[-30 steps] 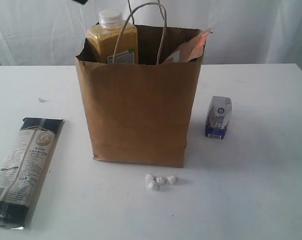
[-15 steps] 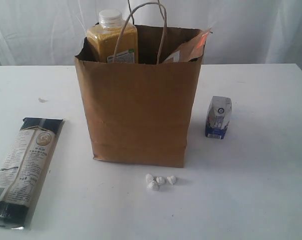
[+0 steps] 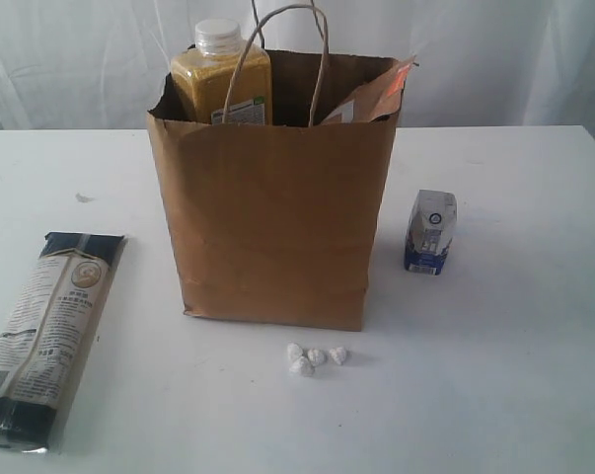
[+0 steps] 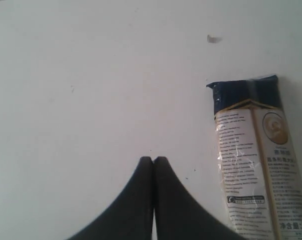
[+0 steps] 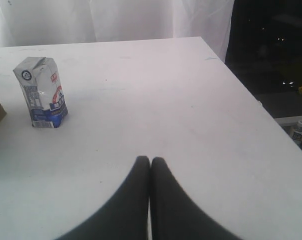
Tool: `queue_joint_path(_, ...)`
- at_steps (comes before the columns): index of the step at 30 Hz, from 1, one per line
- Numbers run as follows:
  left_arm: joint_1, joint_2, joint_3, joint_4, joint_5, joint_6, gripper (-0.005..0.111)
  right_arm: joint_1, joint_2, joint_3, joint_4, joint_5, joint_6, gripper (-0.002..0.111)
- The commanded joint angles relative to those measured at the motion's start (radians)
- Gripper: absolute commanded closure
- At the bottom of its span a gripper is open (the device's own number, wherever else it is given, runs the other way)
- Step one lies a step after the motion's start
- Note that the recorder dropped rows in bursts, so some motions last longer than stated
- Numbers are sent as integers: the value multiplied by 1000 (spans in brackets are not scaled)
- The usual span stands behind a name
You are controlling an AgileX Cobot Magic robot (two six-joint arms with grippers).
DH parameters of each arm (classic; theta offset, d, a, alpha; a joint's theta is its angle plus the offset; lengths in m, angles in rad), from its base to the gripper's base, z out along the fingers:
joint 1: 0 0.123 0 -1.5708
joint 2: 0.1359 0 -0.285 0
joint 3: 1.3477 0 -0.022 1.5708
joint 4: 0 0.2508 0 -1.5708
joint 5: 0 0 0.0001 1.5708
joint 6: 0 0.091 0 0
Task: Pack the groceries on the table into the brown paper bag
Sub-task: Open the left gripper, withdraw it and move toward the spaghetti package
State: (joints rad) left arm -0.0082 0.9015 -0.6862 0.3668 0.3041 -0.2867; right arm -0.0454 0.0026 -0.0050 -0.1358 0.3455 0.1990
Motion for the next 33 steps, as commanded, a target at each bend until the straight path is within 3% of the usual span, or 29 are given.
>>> queue_joint_path(1, 3, -130, 122, -4, -99, -40, 107, 3, -3, 5, -5, -10, 0, 108)
queue_joint_path(7, 3, -216, 184, -4, -150, -80, 107, 3, -3, 5, -5, -10, 0, 108)
queue_joint_path(18, 3, -161, 186, -22, -213, -129, 107, 3, -3, 5, -5, -10, 0, 108)
queue_joint_path(24, -15, 109, 123, -62, -51, -98, 107, 3, -3, 5, -5, -10, 0, 108)
queue_joint_path(30, -101, 355, -70, -251, 89, 175, 107, 3, -3, 5, -5, -10, 0, 108)
queue_joint_path(33, -115, 456, -157, -279, 94, 244, 99, 3, -3, 5, -5, -10, 0, 108)
